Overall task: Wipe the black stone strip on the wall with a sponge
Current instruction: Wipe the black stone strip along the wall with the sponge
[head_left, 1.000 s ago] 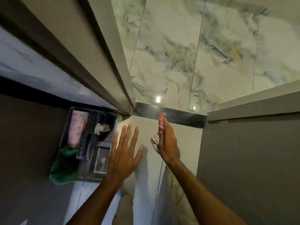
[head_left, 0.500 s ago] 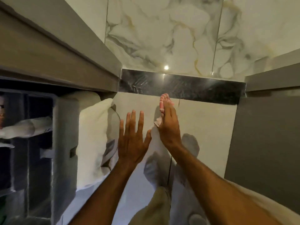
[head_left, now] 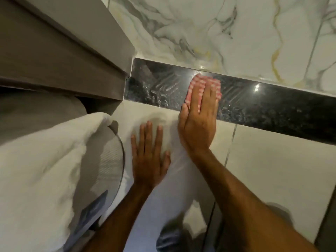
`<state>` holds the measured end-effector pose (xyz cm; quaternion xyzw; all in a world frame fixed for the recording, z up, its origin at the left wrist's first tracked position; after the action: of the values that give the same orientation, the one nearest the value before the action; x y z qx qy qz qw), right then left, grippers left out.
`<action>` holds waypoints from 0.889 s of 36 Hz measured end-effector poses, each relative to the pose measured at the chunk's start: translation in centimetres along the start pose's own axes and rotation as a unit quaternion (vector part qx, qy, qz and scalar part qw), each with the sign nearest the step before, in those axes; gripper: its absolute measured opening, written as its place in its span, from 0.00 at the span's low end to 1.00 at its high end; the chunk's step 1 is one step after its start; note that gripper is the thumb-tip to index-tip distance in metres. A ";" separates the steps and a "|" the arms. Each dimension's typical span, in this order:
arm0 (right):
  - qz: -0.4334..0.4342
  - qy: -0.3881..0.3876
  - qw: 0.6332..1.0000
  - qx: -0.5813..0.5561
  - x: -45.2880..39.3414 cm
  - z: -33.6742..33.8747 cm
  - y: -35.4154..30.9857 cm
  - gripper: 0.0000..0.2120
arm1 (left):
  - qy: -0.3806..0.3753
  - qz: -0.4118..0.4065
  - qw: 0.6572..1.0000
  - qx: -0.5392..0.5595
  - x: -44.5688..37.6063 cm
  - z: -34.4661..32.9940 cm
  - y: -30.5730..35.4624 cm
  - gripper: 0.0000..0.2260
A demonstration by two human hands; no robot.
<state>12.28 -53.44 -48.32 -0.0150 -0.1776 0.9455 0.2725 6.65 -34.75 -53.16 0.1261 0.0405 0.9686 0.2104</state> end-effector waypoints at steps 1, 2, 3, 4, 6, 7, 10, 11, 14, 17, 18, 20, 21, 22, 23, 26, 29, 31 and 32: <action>0.005 0.021 1.000 0.005 -1.2 -0.1 -1.3 0.28 | 0.010 -0.010 1.000 0.000 0.0 0.0 -0.1 0.31; 0.016 0.035 0.999 0.002 -2.3 -0.4 -2.7 0.28 | 0.020 -0.018 1.000 0.005 0.0 0.0 -0.2 0.31; 0.035 0.035 0.999 -0.002 -3.5 -0.9 -4.1 0.28 | 0.030 -0.021 0.999 0.016 -0.1 0.0 -0.3 0.31; 0.061 0.020 0.998 -0.001 -4.4 -1.6 -5.6 0.29 | 0.039 -0.019 0.999 0.032 -0.2 -0.1 -0.5 0.30; 0.128 -0.028 0.991 0.013 -5.5 -3.3 -8.0 0.31 | 0.046 -0.013 0.997 0.054 -0.1 -0.1 -0.8 0.30; 0.170 -0.051 0.984 0.023 -5.6 -3.9 -8.9 0.31 | 0.046 -0.011 0.997 0.057 -0.1 -0.1 -0.9 0.29; 0.285 -0.086 0.954 0.040 -4.4 -4.2 -9.4 0.30 | 0.048 -0.004 0.998 0.052 0.1 0.2 -1.0 0.30; 0.311 -0.089 0.945 0.043 -3.5 -3.9 -8.9 0.29 | 0.049 -0.004 0.998 0.043 0.2 0.5 -1.0 0.30; 0.337 -0.080 0.935 0.072 -0.3 -2.3 -5.9 0.28 | 0.042 -0.020 0.999 0.013 0.4 0.9 -0.5 0.31; 0.245 -0.084 0.963 0.072 0.9 -1.3 -2.3 0.29 | 0.069 0.010 0.997 0.024 0.2 1.7 -0.7 0.29; 0.198 -0.077 0.974 0.073 0.3 -1.1 -1.7 0.30 | 0.071 0.013 0.997 0.019 0.1 1.7 -0.6 0.29; 0.105 -0.037 0.991 0.069 -1.5 -0.9 -1.9 0.31 | 0.076 0.020 0.997 0.022 0.1 1.6 -0.6 0.30; 0.072 -0.015 0.995 0.065 -2.6 -1.0 -2.7 0.32 | 0.081 0.035 0.996 0.032 0.1 1.5 -0.8 0.30; 0.054 -0.003 0.997 0.060 -3.7 -1.3 -3.8 0.32 | 0.086 0.052 0.994 0.040 0.0 1.5 -1.1 0.31; 0.055 -0.002 0.997 0.058 -4.6 -1.9 -5.1 0.32 | 0.088 0.068 0.993 0.043 0.0 1.5 -1.4 0.31; 0.172 -0.058 0.982 0.050 -5.1 -4.4 -9.6 0.32 | 0.099 0.088 0.991 0.030 -0.1 1.6 -1.6 0.32; 0.351 -0.119 0.927 0.049 -1.6 -5.3 -11.0 0.31 | 0.106 0.086 0.990 0.026 0.0 1.7 -1.5 0.31; 0.397 -0.136 0.905 0.070 1.0 -4.7 -9.0 0.30 | 0.100 0.093 0.990 0.020 0.0 1.7 -1.4 0.31; 0.397 -0.132 0.904 0.083 2.0 -4.2 -7.5 0.30 | 0.096 0.094 0.991 0.018 0.1 1.7 -1.4 0.32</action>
<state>14.95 -45.10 -49.47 0.0634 -0.1122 0.9800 -0.1514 7.57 -33.41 -51.71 0.0401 0.0658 0.9908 0.1109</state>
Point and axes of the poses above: each hand's wrist, its own x-axis away from the middle knuckle, its own z-axis out of the back of the hand, y = z × x, the point moved 8 cm from there along -x, towards the middle knuckle, and after that the axes turned 4 degrees about x, right-handed, at the moved point
